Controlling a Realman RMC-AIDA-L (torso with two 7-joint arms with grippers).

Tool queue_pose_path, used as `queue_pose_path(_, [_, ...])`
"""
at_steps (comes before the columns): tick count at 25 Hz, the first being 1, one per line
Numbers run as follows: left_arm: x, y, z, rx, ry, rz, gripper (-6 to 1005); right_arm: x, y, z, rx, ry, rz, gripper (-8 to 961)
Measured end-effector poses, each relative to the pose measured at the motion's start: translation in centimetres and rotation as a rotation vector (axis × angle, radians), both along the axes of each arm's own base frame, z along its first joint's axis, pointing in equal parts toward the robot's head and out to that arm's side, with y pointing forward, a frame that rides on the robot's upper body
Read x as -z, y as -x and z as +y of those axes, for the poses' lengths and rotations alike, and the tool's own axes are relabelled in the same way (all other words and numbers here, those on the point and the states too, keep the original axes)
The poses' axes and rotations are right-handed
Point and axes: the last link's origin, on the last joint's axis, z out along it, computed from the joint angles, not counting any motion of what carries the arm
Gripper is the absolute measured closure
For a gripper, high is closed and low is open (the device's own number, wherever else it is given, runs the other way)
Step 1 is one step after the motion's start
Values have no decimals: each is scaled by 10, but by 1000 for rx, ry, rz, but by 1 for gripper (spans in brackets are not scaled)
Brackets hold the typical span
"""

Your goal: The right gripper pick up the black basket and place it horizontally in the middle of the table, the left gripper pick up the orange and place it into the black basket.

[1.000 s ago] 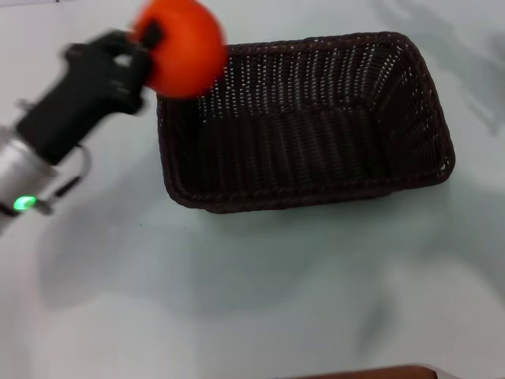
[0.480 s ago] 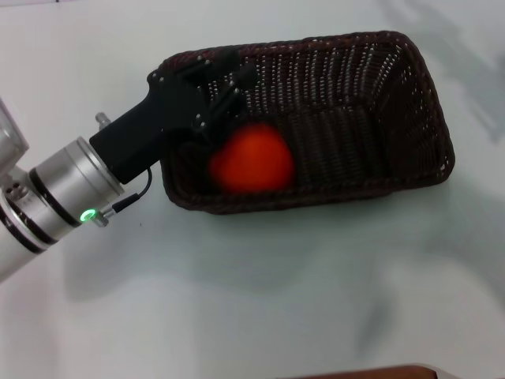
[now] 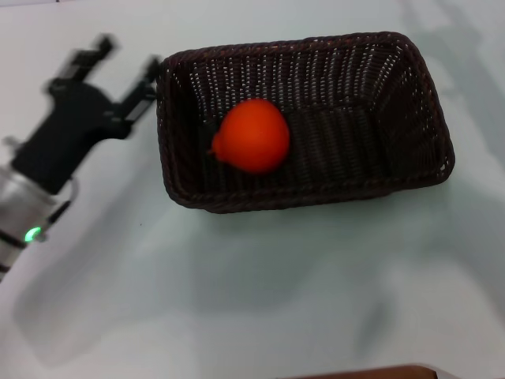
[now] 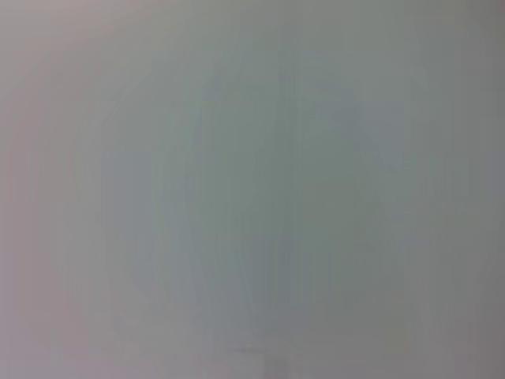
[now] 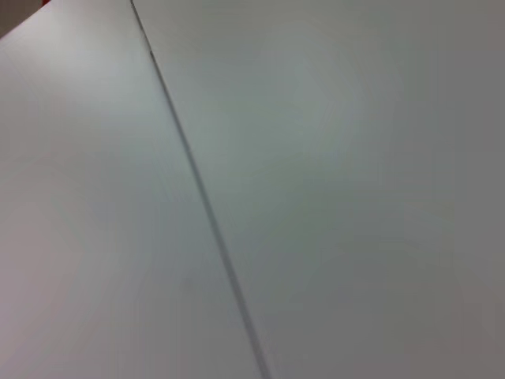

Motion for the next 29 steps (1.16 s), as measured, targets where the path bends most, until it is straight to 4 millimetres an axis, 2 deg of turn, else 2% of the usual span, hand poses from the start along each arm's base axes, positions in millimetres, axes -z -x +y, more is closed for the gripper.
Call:
queue_pose_path(1, [-7, 11, -2, -52, -61, 7, 347, 10, 0, 0, 49, -51, -12, 324])
queue_pose_path(2, [-7, 11, -2, -52, -61, 7, 316, 15, 0, 1, 75, -76, -24, 324])
queue_pose_path(8, [-29, 43, -10, -218, -192, -31, 129, 31, 6, 1, 120, -109, -39, 324])
queue_pose_path(12, [-39, 58, -17, -293, -253, -52, 104, 37, 9, 0, 129, -111, -39, 323])
queue_pose_path(18, [-44, 76, -26, -396, -296, -89, 98, 33, 7, 3, 164, -162, -59, 323])
queue_pose_path(29, [-49, 82, -35, -434, -338, -141, 98, 34, 10, 6, 160, -164, -52, 324])
